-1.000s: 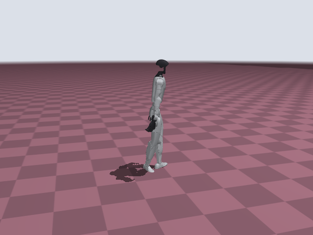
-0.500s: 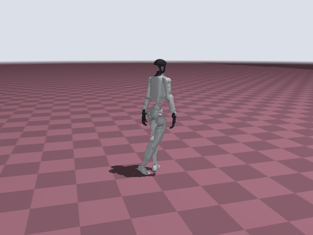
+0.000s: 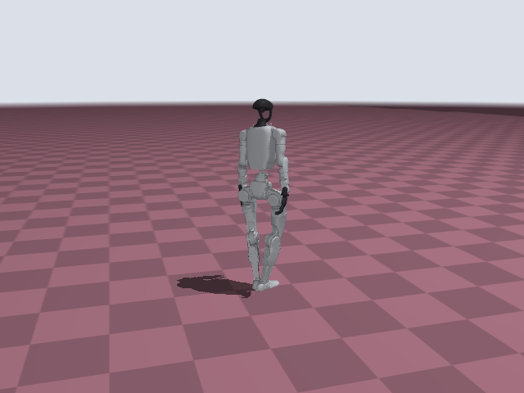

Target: In place motions

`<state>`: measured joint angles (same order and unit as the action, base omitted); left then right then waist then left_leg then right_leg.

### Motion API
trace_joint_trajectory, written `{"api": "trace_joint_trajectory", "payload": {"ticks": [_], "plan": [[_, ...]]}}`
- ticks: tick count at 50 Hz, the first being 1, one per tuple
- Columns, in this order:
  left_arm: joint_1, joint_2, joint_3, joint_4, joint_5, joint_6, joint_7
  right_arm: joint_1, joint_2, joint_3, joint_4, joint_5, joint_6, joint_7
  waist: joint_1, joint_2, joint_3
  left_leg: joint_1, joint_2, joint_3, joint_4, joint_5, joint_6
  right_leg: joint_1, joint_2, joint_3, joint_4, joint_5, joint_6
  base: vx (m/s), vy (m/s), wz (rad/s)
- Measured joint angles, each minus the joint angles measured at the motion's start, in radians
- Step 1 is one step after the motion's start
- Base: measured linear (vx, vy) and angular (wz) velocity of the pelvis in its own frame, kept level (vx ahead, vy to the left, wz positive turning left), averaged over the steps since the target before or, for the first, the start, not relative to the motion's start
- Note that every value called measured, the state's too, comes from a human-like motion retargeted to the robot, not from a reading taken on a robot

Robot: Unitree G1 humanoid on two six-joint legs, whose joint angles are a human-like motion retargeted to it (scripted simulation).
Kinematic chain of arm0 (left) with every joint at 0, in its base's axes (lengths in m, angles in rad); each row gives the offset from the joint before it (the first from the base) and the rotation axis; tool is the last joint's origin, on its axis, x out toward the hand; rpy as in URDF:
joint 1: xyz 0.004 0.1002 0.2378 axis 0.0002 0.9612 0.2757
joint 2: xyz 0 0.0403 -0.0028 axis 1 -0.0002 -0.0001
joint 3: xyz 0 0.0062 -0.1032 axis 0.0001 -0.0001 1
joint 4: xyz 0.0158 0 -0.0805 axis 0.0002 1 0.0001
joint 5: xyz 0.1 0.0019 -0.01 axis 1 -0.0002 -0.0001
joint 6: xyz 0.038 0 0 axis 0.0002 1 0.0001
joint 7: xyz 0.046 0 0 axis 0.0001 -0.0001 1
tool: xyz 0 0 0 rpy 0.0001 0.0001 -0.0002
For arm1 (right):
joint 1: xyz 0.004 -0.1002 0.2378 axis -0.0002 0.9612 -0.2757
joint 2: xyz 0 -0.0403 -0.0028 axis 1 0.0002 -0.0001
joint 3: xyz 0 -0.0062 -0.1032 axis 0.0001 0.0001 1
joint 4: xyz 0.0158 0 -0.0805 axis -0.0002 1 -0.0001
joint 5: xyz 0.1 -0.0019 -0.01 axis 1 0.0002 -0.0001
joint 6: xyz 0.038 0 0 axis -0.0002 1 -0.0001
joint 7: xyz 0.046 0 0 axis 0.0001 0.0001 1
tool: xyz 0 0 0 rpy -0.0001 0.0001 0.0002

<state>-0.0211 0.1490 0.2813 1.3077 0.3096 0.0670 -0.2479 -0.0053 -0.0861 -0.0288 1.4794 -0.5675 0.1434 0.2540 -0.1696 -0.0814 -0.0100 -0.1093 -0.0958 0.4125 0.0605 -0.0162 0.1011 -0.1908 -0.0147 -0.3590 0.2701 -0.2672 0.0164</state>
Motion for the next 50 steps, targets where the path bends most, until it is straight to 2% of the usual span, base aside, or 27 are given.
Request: {"api": "trace_joint_trajectory", "payload": {"ticks": [2, 7, 15, 18, 21, 23, 27, 28, 30, 33, 35, 38, 40, 42, 45, 47, 50], "plan": [[0.023, -0.018, 0.017, 0.019, 0.02, 0.035, 0.004, -0.004, 0.003, 0.001, -0.036, -0.032, -0.006, 0.014, -0.033, 0.01, 0.004, 0.007, -0.004, -0.051, -0.01, 0.007, 0.002, 0.025, -0.015, -0.148, -0.029, 0.012, -0.017, -0.04, -0.05, 0.53], [0.065, -0.051, 0.094, 0.086, -0.011, 0.08, 0.035, -0.015, 0.01, 0.019, -0.118, -0.042, -0.033, -0.011, -0.032, 0.024, -0.006, 0.024, 0.001, -0.048, -0.042, 0.01, -0.002, 0.045, -0.002, -0.152, -0.051, -0.008, 0.001, -0.07, -0.01, -0.01], [0.07, -0.037, 0.116, 0.204, -0.037, 0.087, 0.072, -0.019, 0.02, -0.006, -0.145, 0.039, -0.054, 0.01, -0.024, -0.002, -0.02, 0.05, -0.026, -0.07, -0.022, -0.009, -0.003, 0.07, -0.004, -0.11, -0.086, -0.026, 0.011, -0.06, 0.05, 0.17], [0.083, -0.038, 0.104, 0.214, -0.027, 0.073, 0.085, -0.025, 0.018, 0.0, -0.133, 0.03, -0.051, 0.014, -0.027, -0.019, -0.021, 0.077, -0.029, -0.059, 0.01, -0.037, -0.011, 0.073, -0.031, -0.092, -0.074, -0.017, 0.026, -0.04, 0.13, -0.36], [0.109, -0.064, 0.124, 0.213, -0.044, 0.049, 0.099, -0.052, 0.016, 0.031, -0.111, 0.002, -0.039, 0.007, 0.019, -0.027, -0.01, 0.104, -0.042, -0.03, 0.032, -0.057, 0.004, 0.066, -0.023, 0.007, -0.064, 0.01, 0.026, -0.08, 0.2, -1.79], [0.124, -0.091, 0.144, 0.222, -0.094, 0.021, 0.112, -0.073, 0.018, 0.054, -0.106, -0.03, -0.029, 0.006, 0.022, -0.024, -0.004, 0.113, -0.057, -0.088, 0.046, -0.059, 0.033, 0.062, -0.016, 0.064, -0.062, 0.032, 0.024, -0.12, 0.23, -1.97], [0.139, -0.129, 0.189, 0.279, -0.199, -0.011, 0.131, -0.077, 0.033, 0.105, -0.14, -0.079, -0.048, 0.021, -0.007, -0.001, -0.011, 0.083, -0.103, -0.389, 0.083, -0.031, 0.059, 0.039, 0.017, 0.183, -0.062, 0.082, 0.017, -0.15, 0.22, -2.25], [0.138, -0.13, 0.193, 0.293, -0.219, -0.016, 0.121, -0.074, 0.037, 0.116, -0.154, -0.081, -0.06, 0.029, -0.02, 0.008, -0.015, 0.076, -0.112, -0.469, 0.084, -0.023, 0.051, 0.03, 0.029, 0.208, -0.062, 0.094, 0.015, -0.25, 0.21, -2.51], [0.134, -0.122, 0.196, 0.31, -0.239, -0.009, 0.108, -0.071, 0.039, 0.14, -0.18, -0.075, -0.088, 0.047, -0.029, 0.024, -0.015, 0.057, -0.101, -0.521, 0.087, -0.021, 0.011, 0.002, 0.065, 0.283, -0.054, 0.123, 0.007, -0.3, 0.21, -2.99], [0.136, -0.085, 0.161, 0.311, -0.19, 0.019, 0.09, -0.083, 0.032, 0.162, -0.2, -0.062, -0.107, 0.032, 0.006, 0.038, -0.013, 0.032, -0.024, -0.272, 0.058, -0.067, 0.006, -0.045, 0.134, 0.459, -0.053, 0.194, 0.003, -0.42, 0.25, -3.79], [0.144, -0.047, 0.114, 0.304, -0.121, 0.036, 0.049, -0.102, 0.025, 0.161, -0.195, -0.059, -0.102, 0.011, -0.062, 0.084, -0.025, 0.049, 0.022, -0.208, 0.005, -0.076, -0.016, -0.085, 0.176, 0.481, -0.071, 0.229, 0.001, -0.52, 0.27, -2.29], [0.16, 0.02, 0.069, 0.274, -0.015, 0.046, 0.003, -0.14, 0.024, 0.18, -0.166, -0.031, -0.075, -0.022, -0.199, 0.131, -0.019, 0.042, 0.081, -0.111, -0.032, -0.084, -0.051, -0.137, 0.2, 0.468, -0.09, 0.224, -0.02, -0.54, 0.32, -2.0], [0.165, 0.075, 0.038, 0.252, 0.047, 0.053, -0.006, -0.169, 0.02, 0.183, -0.139, 0.008, -0.057, -0.037, -0.226, 0.151, 0.005, 0.049, 0.107, 0.0, -0.051, -0.094, -0.059, -0.168, 0.2, 0.384, -0.09, 0.189, -0.068, -0.6, 0.47, -3.01], [0.168, 0.134, 0.002, 0.238, 0.104, 0.061, 0.004, -0.188, 0.002, 0.17, -0.104, 0.054, -0.044, -0.039, -0.211, 0.157, 0.017, 0.069, 0.128, 0.117, -0.069, -0.105, -0.075, -0.178, 0.157, 0.213, -0.079, 0.138, -0.121, -0.47, 0.46, -3.11], [0.182, 0.189, -0.007, 0.229, 0.171, 0.091, 0.061, -0.193, -0.033, 0.144, -0.054, 0.084, -0.019, -0.045, -0.141, 0.153, 0.005, 0.108, 0.132, 0.299, -0.099, -0.121, -0.101, -0.138, 0.048, -0.167, -0.058, 0.055, -0.178, -0.27, 0.43, -3.25], [0.196, 0.194, 0.007, 0.227, 0.17, 0.103, 0.101, -0.183, -0.051, 0.122, -0.028, 0.073, -0.007, -0.065, -0.095, 0.16, -0.017, 0.122, 0.132, 0.371, -0.112, -0.134, -0.115, -0.095, -0.005, -0.387, -0.04, 0.02, -0.173, -0.15, 0.4, -3.01], [0.219, 0.17, 0.059, 0.226, 0.106, 0.094, 0.129, -0.157, -0.079, 0.094, 0.011, 0.048, 0.009, -0.109, -0.044, 0.191, -0.059, 0.137, 0.148, 0.479, -0.113, -0.166, -0.141, -0.008, -0.058, -0.727, -0.02, -0.009, -0.132, -0.13, 0.37, -3.0]]}}
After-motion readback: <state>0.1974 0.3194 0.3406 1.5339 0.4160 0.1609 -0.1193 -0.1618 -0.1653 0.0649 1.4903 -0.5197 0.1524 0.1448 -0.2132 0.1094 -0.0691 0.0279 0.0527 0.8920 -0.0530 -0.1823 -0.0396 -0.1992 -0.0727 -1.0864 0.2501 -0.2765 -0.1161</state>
